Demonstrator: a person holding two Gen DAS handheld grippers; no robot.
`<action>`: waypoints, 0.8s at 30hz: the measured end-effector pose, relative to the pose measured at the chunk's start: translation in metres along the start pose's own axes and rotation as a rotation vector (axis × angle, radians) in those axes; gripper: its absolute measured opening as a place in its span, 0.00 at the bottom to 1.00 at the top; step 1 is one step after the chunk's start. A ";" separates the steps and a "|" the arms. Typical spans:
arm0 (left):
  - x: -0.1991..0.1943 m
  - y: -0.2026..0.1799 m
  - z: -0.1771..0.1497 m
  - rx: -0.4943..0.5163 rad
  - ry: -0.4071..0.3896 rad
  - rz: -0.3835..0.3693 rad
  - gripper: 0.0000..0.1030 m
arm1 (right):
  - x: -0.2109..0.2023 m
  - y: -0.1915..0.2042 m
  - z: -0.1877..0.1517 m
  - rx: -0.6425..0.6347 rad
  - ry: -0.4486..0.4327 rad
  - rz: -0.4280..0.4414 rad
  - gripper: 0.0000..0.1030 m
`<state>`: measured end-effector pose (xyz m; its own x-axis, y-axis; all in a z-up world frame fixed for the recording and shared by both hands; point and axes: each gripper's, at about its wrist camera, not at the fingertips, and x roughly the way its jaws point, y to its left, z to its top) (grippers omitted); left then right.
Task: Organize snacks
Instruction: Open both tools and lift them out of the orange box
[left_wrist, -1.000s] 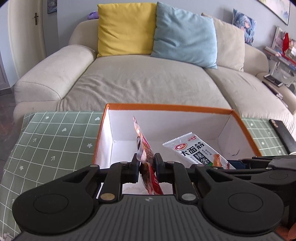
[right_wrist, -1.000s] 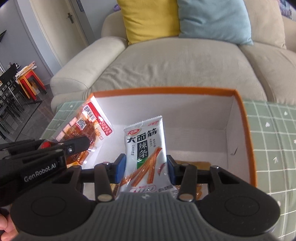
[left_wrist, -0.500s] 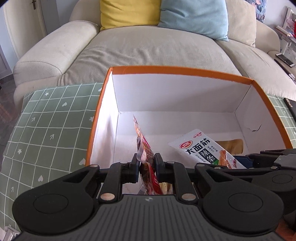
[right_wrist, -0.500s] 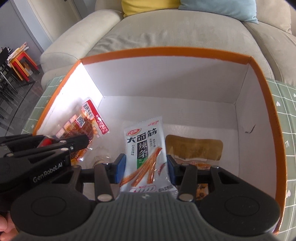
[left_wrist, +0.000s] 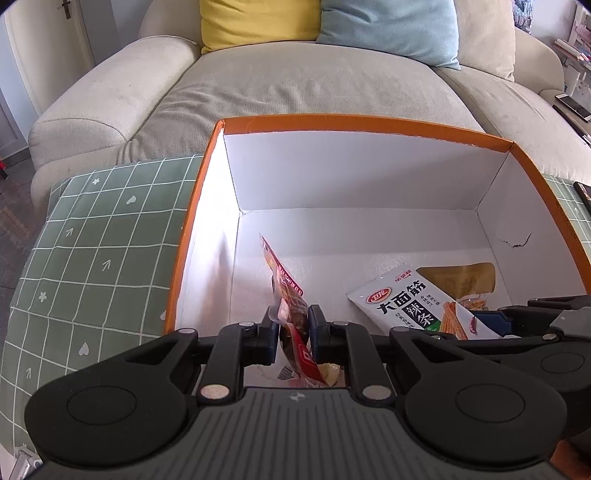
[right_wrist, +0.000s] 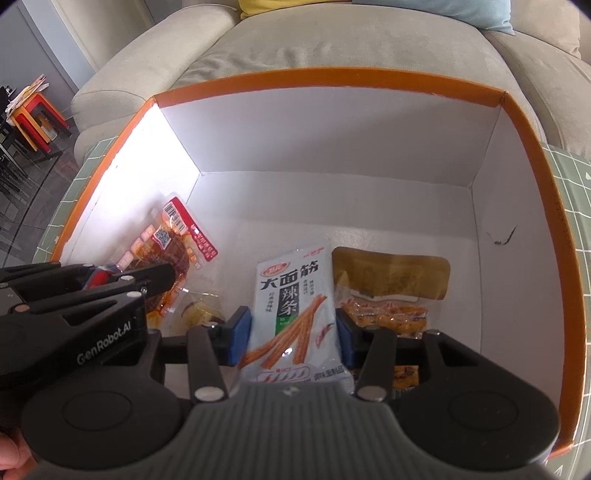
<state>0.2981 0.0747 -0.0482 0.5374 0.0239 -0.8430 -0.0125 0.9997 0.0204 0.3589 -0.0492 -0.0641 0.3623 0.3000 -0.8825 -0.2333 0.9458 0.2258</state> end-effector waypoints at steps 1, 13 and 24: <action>0.000 -0.001 0.000 0.003 0.000 0.003 0.17 | 0.000 0.000 0.000 0.001 -0.001 -0.003 0.46; -0.030 -0.002 0.001 -0.026 -0.107 0.032 0.51 | -0.026 0.004 -0.003 -0.020 -0.081 -0.082 0.57; -0.106 -0.019 -0.023 -0.057 -0.345 0.037 0.61 | -0.103 0.005 -0.032 -0.075 -0.323 -0.167 0.60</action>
<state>0.2225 0.0529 0.0282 0.7890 0.0683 -0.6105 -0.0791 0.9968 0.0093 0.2921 -0.0794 0.0144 0.6646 0.1771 -0.7259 -0.2078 0.9770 0.0481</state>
